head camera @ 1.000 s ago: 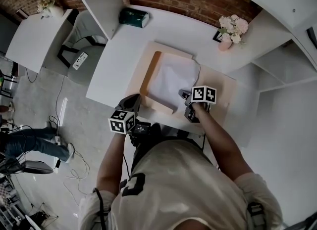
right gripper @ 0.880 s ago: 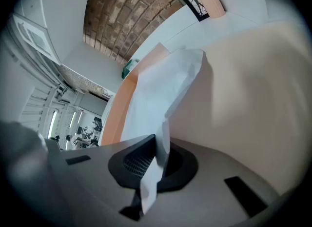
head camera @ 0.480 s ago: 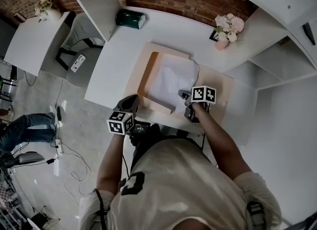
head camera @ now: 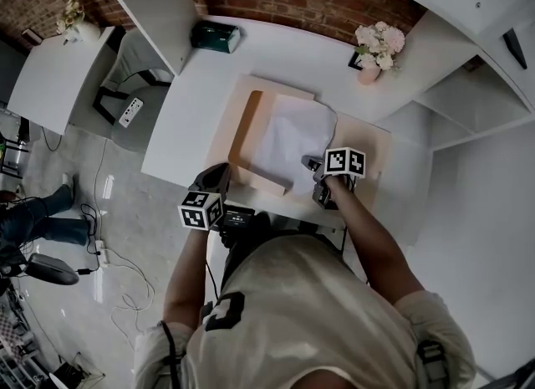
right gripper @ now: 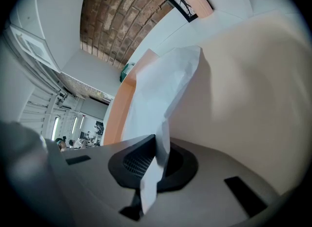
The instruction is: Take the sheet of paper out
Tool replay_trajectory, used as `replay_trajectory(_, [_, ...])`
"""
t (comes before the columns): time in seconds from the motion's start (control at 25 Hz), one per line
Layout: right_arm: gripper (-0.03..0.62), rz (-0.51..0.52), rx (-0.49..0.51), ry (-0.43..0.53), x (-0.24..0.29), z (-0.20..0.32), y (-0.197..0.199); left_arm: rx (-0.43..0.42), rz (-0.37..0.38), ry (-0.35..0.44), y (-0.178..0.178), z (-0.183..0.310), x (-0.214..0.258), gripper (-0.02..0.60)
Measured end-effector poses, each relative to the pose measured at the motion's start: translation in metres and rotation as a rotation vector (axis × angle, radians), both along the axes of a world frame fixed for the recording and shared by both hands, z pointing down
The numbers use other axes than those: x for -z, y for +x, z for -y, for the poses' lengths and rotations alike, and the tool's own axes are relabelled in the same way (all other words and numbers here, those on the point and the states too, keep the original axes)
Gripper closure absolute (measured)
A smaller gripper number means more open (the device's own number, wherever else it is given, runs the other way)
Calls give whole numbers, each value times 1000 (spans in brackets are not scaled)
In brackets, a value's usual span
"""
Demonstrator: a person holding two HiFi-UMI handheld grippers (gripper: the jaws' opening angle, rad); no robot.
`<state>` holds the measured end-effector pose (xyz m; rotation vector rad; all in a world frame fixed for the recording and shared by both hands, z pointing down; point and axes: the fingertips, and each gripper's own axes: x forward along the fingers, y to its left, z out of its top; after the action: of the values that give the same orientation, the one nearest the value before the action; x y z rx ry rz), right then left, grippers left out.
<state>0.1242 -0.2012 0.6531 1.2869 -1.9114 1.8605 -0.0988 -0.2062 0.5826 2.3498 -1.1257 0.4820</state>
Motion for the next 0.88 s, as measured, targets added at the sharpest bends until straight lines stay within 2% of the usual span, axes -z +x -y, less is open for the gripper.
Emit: replay_trajectory(0.88, [566,39,-43,-15,-1,-12,25,49,34,-2,-1,4,-2,565])
